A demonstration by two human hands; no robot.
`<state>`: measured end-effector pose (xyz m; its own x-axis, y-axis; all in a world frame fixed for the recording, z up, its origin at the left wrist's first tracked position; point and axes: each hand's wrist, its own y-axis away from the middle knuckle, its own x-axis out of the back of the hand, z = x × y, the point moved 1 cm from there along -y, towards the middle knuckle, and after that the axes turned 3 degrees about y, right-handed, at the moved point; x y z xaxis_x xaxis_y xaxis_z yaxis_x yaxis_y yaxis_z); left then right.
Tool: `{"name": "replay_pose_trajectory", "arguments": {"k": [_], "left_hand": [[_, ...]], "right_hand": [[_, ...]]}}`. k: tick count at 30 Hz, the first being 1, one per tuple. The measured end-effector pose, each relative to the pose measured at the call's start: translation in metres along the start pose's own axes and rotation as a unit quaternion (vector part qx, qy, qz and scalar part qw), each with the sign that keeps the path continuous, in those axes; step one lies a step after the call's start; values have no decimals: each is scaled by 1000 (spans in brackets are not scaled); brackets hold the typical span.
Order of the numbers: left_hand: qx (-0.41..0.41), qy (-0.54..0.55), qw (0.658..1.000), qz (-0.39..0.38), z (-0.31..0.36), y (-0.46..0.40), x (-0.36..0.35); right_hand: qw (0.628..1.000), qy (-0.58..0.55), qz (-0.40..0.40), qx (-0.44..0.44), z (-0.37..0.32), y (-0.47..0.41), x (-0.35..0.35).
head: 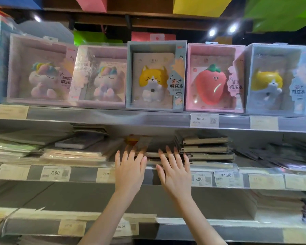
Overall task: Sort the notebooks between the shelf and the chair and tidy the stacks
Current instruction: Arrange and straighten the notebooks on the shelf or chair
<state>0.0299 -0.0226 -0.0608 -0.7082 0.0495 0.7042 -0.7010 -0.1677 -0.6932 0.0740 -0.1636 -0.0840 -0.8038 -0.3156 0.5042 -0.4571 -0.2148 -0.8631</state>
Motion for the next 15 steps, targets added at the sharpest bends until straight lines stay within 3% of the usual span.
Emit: {"name": "replay_pose_trajectory", "arguments": {"k": [6, 15], "left_hand": [[-38, 13, 999, 29, -5, 2, -1], [-46, 66, 994, -76, -1, 40, 14]], "right_hand": [[998, -1, -62, -25, -4, 0, 8], [993, 25, -116, -11, -8, 4, 29]]}}
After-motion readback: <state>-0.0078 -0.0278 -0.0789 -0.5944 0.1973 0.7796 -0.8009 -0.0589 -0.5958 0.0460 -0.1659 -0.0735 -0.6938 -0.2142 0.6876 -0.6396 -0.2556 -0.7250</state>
